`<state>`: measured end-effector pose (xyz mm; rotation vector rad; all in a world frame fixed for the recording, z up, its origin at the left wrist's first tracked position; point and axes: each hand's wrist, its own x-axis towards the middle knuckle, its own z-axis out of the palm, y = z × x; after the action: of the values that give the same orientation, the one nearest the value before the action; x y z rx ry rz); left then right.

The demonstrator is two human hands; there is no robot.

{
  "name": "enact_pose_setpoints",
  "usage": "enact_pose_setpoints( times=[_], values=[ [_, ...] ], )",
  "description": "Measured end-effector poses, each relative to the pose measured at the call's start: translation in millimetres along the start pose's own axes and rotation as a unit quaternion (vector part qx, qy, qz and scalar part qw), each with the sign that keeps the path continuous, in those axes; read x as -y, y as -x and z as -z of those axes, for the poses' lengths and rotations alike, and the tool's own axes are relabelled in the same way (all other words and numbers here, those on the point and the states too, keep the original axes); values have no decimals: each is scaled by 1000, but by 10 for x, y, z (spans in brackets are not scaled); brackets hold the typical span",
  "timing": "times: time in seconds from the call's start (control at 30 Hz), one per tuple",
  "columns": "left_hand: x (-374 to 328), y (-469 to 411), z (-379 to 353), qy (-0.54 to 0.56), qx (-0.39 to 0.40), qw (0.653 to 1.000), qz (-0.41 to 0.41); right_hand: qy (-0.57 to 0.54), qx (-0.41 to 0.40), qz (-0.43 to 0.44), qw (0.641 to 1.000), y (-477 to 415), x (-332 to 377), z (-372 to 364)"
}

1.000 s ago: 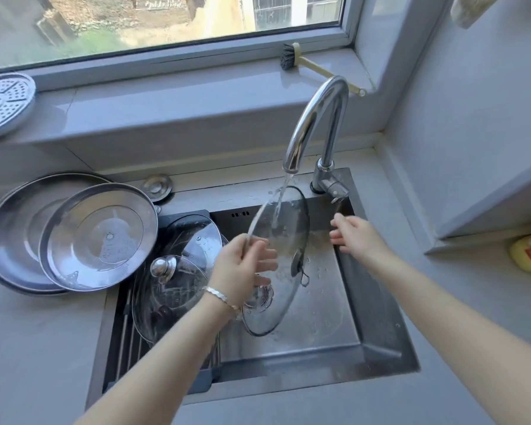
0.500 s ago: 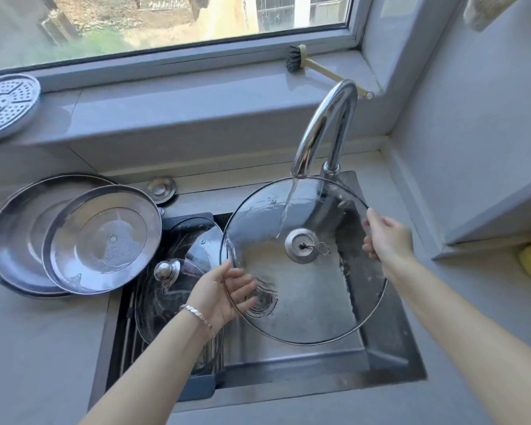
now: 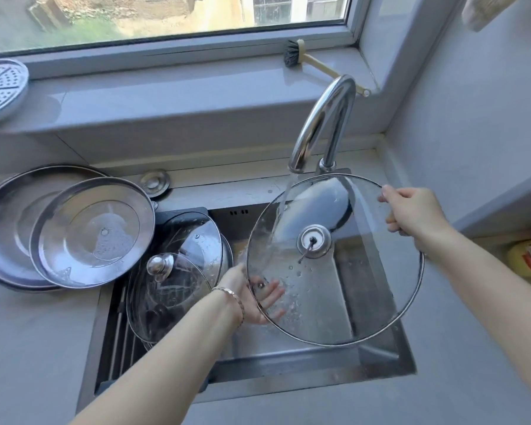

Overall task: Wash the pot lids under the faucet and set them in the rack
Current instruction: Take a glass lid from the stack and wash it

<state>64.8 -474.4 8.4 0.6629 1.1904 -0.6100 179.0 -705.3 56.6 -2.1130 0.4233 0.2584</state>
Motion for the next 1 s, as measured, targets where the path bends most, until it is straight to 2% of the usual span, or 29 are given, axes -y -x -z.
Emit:
enact_pose_setpoints(
  times=[0.17, 0.33, 0.43, 0.53, 0.73, 0.8, 0.9, 1.0],
  values=[
    [-447, 135, 68, -12, -19, 984, -175, -122, 7, -36, 992, 62, -122, -226],
    [-655, 484, 123, -74, -85, 932, -345, -245, 42, -86, 965, 78, -223, -692],
    [-696, 692, 212, -137, -122, 895, -408, -319, 88, -135, 934, 113, -316, -1019],
    [-722, 870, 254, -186, -127, 881, -417, -343, 124, -209, 907, 214, -419, -1325],
    [-705, 860, 162, -252, -91, 890, -369, -241, 173, -306, 905, 335, -717, -1572],
    [-674, 800, 24, -271, -76, 894, -349, -173, 221, -327, 902, 350, -795, -1449],
    [-591, 680, -284, -305, -56, 892, -330, -20, 291, -309, 905, 328, -897, -1198],
    [-437, 579, -623, -365, -47, 871, -325, 69, 273, -249, 927, 218, -990, -1006]
  ],
)
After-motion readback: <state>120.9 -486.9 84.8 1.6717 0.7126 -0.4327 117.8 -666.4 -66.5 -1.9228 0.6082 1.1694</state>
